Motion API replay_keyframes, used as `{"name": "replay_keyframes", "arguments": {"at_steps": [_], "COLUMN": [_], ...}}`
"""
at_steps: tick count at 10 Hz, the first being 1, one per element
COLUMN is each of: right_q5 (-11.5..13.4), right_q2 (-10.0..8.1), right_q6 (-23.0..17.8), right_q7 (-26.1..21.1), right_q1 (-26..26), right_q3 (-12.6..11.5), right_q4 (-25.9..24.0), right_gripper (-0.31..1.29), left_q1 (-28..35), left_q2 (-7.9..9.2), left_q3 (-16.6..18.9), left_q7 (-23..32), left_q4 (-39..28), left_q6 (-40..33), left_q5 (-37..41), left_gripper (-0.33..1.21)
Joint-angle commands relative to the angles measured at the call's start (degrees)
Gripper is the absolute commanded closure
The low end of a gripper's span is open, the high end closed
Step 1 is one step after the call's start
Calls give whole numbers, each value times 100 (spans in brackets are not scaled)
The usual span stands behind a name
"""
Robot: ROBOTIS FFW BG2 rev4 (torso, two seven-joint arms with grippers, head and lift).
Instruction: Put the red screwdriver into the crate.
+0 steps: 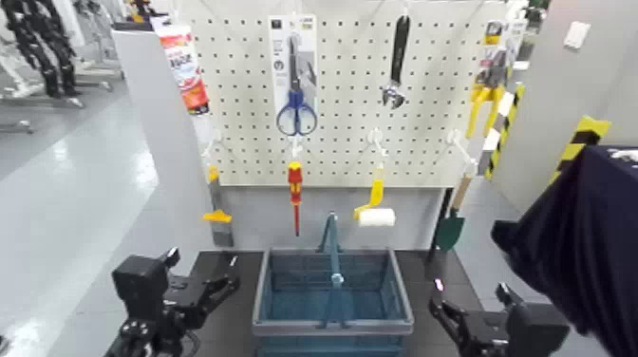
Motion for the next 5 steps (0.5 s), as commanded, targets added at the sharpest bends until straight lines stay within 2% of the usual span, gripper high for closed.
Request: {"name": "replay_keyframes", "arguments": {"at_steps": [1,5], "right_q5": [10,10], "right_q2": [1,1], "right_q6": [0,-9], "right_q7": [0,0], "right_q1": [1,1], "right_q3": [0,26], "right_q4": [1,28], "right_gripper": [13,13], "left_q1": [4,-119], "left_q2": [-21,-21], "left_q3": [8,52], "left_q7": [-9,-167], "left_q4": [3,91], "left_q6": [34,140], "left_q5": [0,114], "left_gripper": [12,12]}}
